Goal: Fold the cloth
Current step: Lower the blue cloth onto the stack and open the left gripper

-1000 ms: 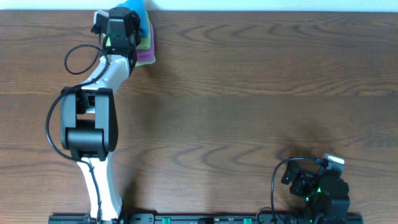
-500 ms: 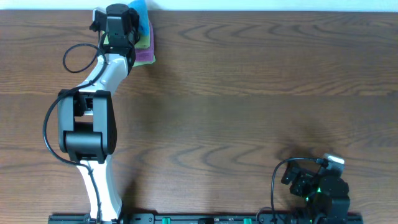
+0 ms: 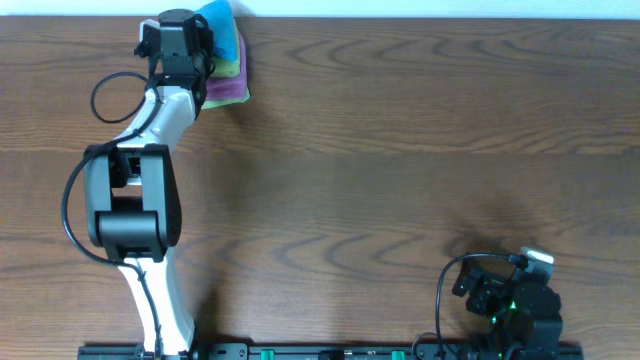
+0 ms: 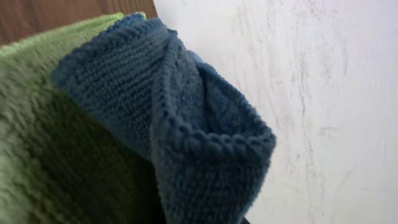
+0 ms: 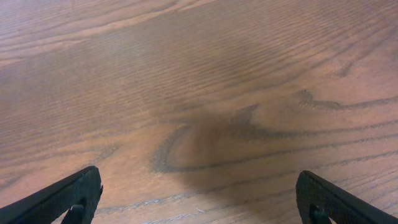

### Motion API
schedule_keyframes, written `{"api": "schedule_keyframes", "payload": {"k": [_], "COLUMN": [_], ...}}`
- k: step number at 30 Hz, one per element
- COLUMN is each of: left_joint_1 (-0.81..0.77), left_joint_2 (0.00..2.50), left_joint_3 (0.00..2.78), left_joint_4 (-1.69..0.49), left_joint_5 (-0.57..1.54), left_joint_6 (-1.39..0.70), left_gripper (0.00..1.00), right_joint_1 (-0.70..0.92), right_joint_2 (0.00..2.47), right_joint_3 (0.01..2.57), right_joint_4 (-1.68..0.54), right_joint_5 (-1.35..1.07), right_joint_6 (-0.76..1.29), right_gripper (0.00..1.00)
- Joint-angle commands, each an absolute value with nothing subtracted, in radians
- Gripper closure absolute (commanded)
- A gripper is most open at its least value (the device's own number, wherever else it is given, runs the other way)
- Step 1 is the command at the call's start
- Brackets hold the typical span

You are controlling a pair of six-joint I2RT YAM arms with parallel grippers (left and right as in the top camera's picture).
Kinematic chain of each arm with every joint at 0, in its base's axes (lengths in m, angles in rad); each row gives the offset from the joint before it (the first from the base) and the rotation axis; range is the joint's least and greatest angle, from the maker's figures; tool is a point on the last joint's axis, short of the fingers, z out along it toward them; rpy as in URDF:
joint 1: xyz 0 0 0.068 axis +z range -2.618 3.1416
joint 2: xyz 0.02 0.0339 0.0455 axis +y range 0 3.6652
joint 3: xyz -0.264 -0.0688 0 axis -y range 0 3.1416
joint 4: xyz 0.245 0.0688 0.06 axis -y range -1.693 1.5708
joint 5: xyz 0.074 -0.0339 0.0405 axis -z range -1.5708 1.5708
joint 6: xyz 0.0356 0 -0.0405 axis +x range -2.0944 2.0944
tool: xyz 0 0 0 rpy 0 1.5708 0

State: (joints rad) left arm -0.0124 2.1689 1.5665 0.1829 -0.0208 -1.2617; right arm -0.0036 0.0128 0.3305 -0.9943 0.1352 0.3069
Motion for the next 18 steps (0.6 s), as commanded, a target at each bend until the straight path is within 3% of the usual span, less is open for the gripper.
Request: {"api": "schedule_keyframes", "payload": {"k": [1, 6, 7, 9, 18], "left_joint_1": [-0.005, -0.008, -0.008, -0.008, -0.007], "left_joint_2": [2.124, 2.124, 2.124, 2.124, 2.097], "left_joint_3": [1.587, 1.587, 1.587, 1.587, 1.587], "left_joint_4": [0.177, 0.152, 0.147, 0.136, 0.047], "left_joint_5": [-0.002, 0.009, 0.016, 0.027, 0.004], "left_joint_6": [-1.272, -1.272, -1.272, -1.272, -1.295], "left_gripper": [0.94, 0.91, 0.75, 0.07, 0.05], "right_joint_1": [-0.012, -0.012, -0.012, -0.012, -0.012], "right_joint_2": [0.006, 0.006, 0.006, 0.006, 0.006], "right_joint_3": [0.325, 0.325, 0.325, 0.325, 0.325], "right_joint_4": [-0.996, -0.996, -0.996, -0.996, -0.996], "right_joint_5": [0.146, 0.146, 0.146, 0.146, 0.146], "right_joint_6": [0.321, 0.321, 0.321, 0.321, 0.321], "right_gripper": [0.01, 0.01, 0.01, 0.01, 0.01]}}
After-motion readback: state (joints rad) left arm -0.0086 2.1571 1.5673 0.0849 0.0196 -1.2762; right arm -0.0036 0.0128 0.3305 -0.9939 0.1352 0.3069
